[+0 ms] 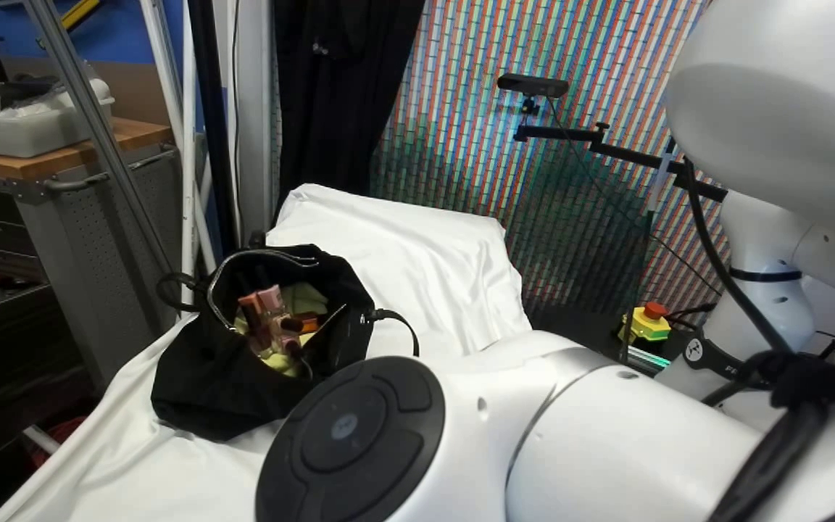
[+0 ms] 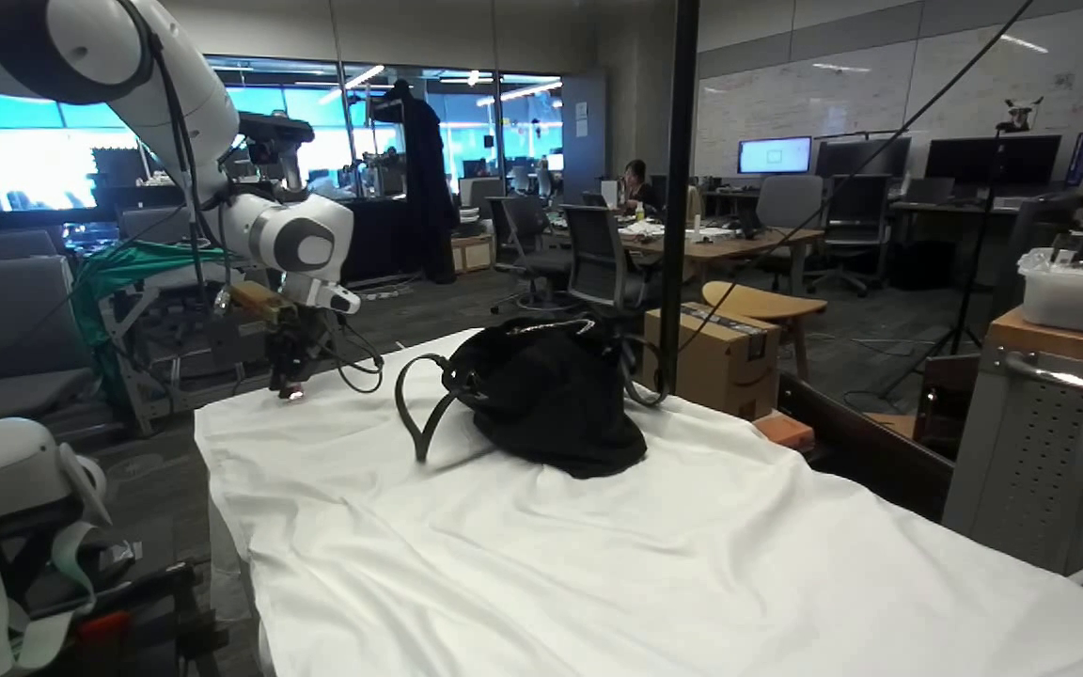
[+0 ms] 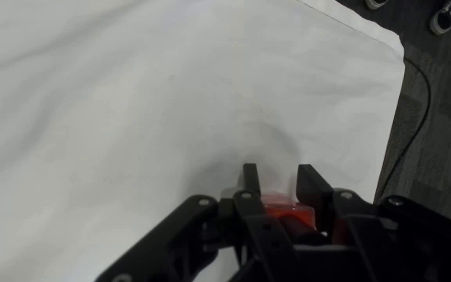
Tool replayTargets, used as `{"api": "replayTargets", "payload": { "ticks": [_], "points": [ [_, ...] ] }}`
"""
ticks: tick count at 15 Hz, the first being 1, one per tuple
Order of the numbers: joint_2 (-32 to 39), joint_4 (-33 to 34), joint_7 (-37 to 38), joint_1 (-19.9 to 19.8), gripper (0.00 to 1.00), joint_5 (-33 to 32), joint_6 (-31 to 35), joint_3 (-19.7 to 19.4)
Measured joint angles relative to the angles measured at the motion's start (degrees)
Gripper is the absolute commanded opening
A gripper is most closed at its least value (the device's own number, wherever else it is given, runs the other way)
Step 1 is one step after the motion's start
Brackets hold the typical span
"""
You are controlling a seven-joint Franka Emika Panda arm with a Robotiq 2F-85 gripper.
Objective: Put the nail polish bottles in the bag
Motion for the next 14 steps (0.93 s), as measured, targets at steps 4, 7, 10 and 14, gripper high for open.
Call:
{"api": "replayTargets", "payload": {
  "ticks": [4, 7, 10, 14],
  "points": [
    [0.0, 0.16, 0.21, -0.05, 0.21, 0.0, 0.0, -0.22],
    [-0.08, 0.71, 0.37, -0.47, 0.21, 0.0, 0.0, -0.47],
    [-0.2, 1.75, 0.63, -1.42, 0.21, 0.0, -0.25, -0.94],
    [-0.35, 3.93, 0.81, -2.66, 0.21, 0.0, -2.36, -2.2]
  ]
}}
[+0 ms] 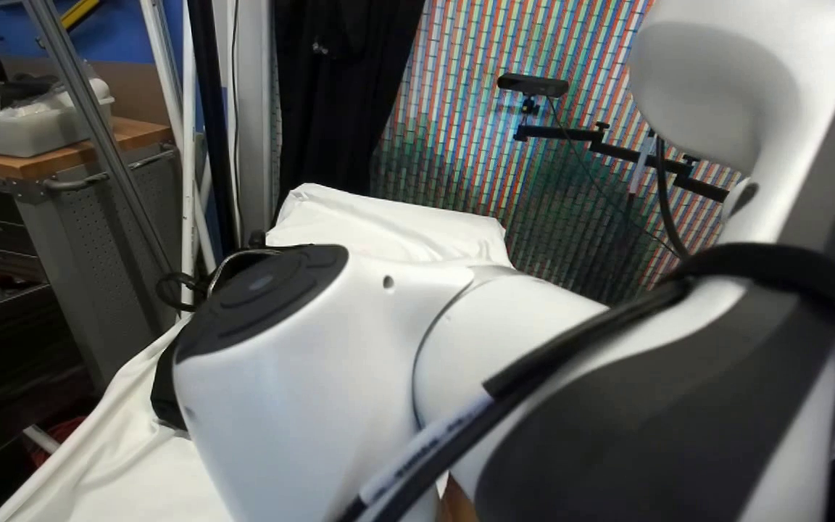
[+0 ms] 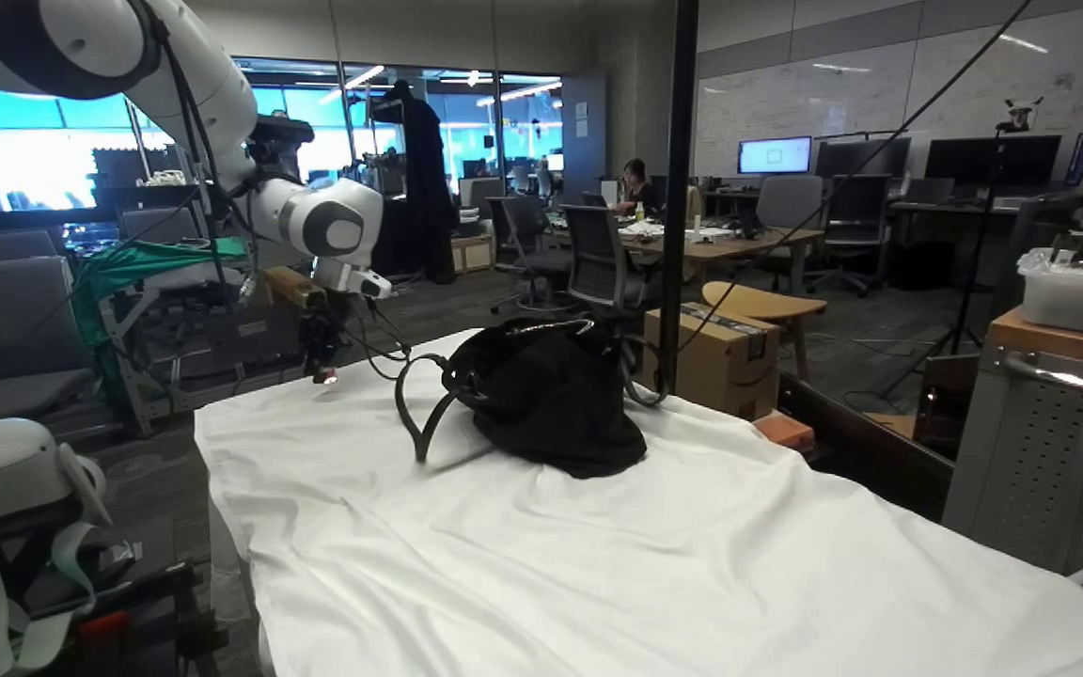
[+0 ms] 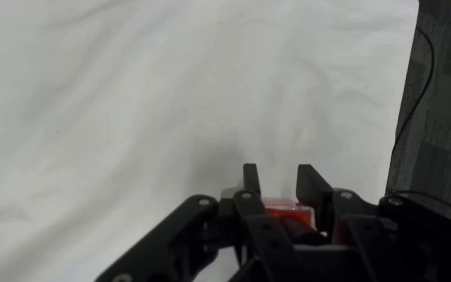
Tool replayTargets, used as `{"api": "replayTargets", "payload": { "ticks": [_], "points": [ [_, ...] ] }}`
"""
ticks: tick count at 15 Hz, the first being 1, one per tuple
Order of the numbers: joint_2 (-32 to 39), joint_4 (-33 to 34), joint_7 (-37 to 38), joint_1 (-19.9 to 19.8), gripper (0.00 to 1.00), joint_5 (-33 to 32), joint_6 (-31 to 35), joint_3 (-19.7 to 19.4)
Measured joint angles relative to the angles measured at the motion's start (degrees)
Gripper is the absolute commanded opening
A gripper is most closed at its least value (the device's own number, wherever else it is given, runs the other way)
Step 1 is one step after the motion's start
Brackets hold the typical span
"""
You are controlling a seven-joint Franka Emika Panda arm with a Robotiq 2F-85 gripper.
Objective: Put the nail polish bottles in the bag
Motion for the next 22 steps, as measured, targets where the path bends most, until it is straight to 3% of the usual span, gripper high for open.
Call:
{"api": "replayTargets", "payload": {
  "ticks": [14, 22],
  "points": [
    [-0.09, 13.24, -0.03, -6.75, 0.21, -0.01, -13.26, -6.51],
    [-0.22, 17.43, -0.23, -12.97, 0.21, -0.01, -16.04, -9.1]
  ]
}}
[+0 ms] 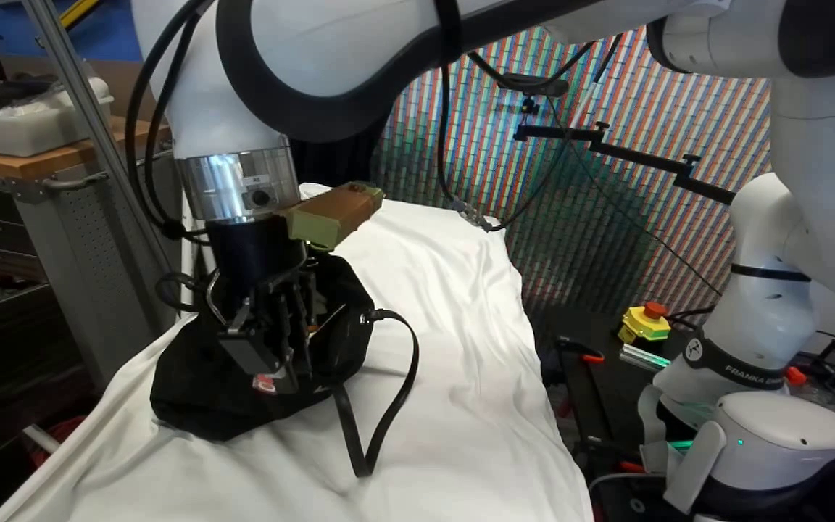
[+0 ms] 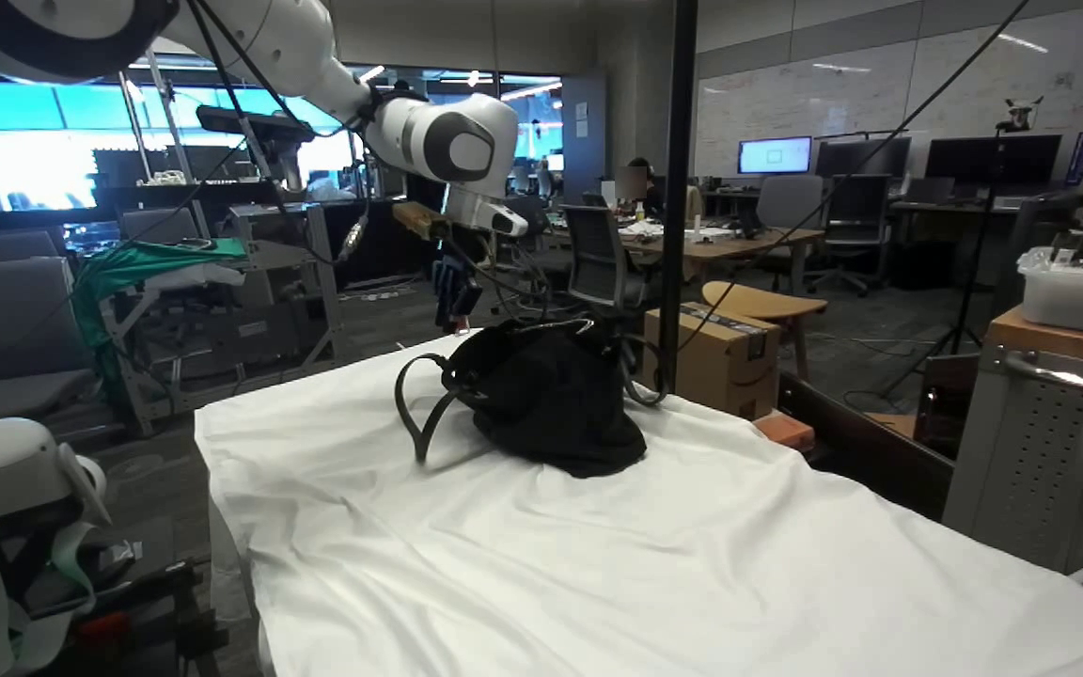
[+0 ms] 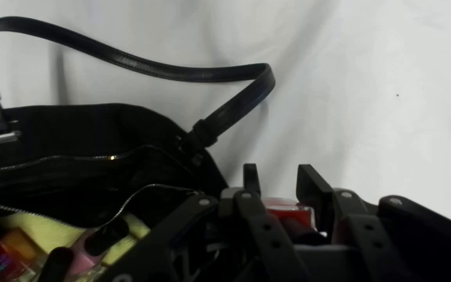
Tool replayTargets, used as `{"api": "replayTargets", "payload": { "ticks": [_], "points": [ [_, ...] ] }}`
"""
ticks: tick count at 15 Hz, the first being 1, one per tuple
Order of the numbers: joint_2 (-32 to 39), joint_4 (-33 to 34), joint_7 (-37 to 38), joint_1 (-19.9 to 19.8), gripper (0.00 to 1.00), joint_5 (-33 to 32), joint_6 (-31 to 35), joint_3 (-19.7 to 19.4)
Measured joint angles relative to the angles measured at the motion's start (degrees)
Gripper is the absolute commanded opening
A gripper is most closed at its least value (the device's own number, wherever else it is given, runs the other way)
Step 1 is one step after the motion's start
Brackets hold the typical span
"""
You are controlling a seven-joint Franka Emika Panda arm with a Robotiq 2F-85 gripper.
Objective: Put the nail polish bottles in the bag
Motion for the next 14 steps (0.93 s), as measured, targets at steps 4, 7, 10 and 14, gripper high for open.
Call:
{"api": "replayTargets", "payload": {
  "ticks": [4, 7, 10, 14],
  "points": [
    [0.06, 1.39, -0.01, -2.64, 0.21, 0.0, -1.38, -1.36],
    [0.45, 2.76, 0.0, -4.2, 0.65, 0.0, -2.87, -2.34],
    [1.76, 5.02, 0.18, -5.1, 0.8, 0.0, -4.52, -3.12],
    [4.42, 8.2, 0.72, -5.5, 1.0, 0.0, -5.76, -3.69]
  ]
}}
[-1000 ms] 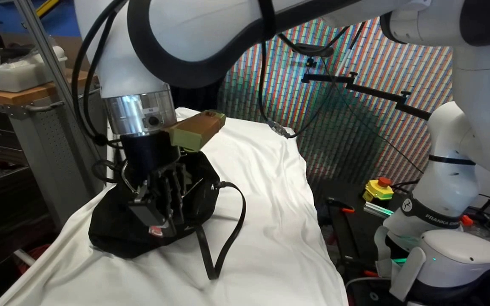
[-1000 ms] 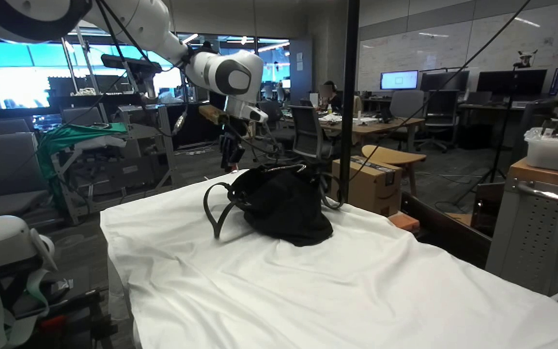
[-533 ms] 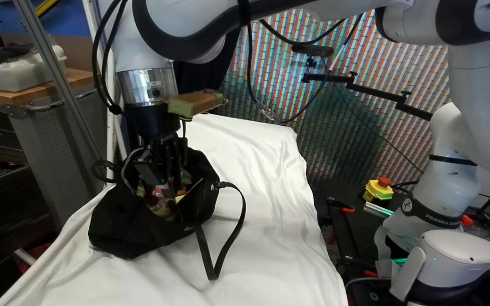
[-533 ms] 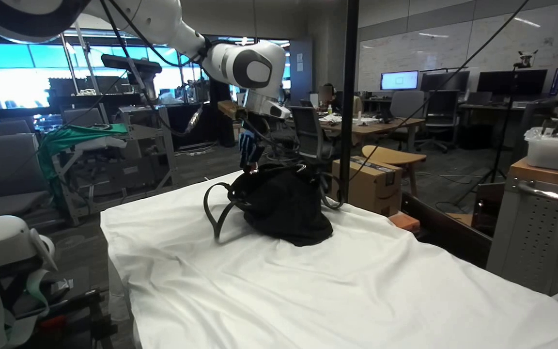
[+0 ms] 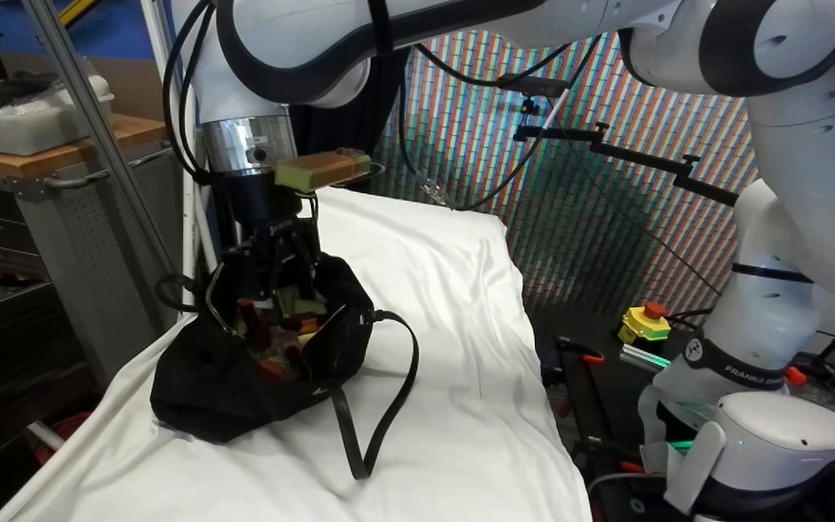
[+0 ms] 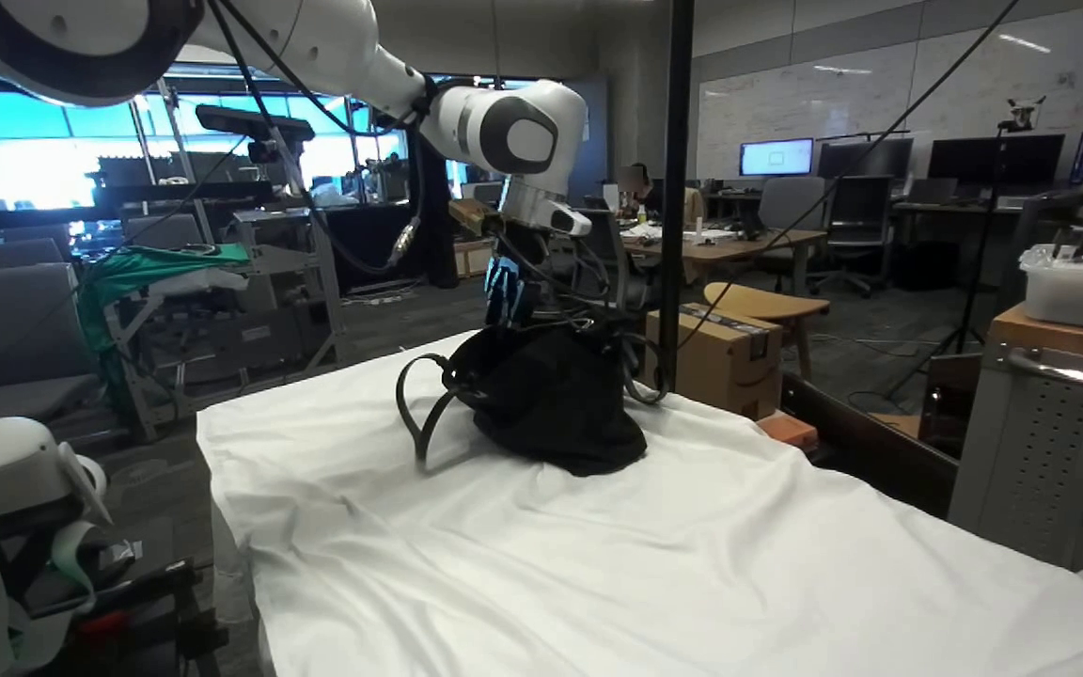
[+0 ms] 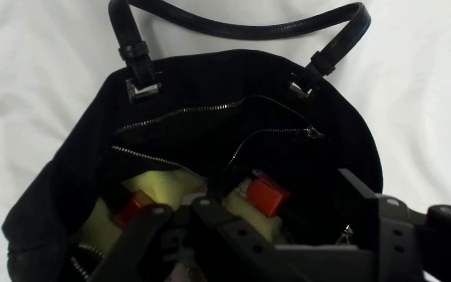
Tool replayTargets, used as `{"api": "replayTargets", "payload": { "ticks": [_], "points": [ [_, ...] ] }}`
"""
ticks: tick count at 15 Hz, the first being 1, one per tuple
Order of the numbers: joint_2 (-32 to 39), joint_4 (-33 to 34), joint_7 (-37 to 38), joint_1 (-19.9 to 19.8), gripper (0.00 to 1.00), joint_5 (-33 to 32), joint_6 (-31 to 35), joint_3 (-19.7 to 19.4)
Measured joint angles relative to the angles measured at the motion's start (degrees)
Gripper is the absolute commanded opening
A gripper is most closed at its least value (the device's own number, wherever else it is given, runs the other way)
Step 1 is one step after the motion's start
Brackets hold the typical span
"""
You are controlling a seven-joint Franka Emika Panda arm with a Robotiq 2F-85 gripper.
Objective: Put the nail polish bottles in the bag
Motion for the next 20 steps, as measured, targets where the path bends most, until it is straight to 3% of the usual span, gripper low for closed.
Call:
{"api": "replayTargets", "payload": {
  "ticks": [6, 9, 17, 20],
  "points": [
    [1.45, 1.47, -0.04, -0.01, 1.0, -0.21, -3.16, -0.29],
    [-1.14, -1.11, -0.57, -0.25, 1.0, -0.43, -3.76, -0.73],
    [-21.39, -21.43, -1.55, -1.1, 1.0, -0.6, -3.4, -1.99],
    [-29.41, -30.18, -1.83, -1.79, 1.0, -0.59, -0.46, -2.02]
  ]
}}
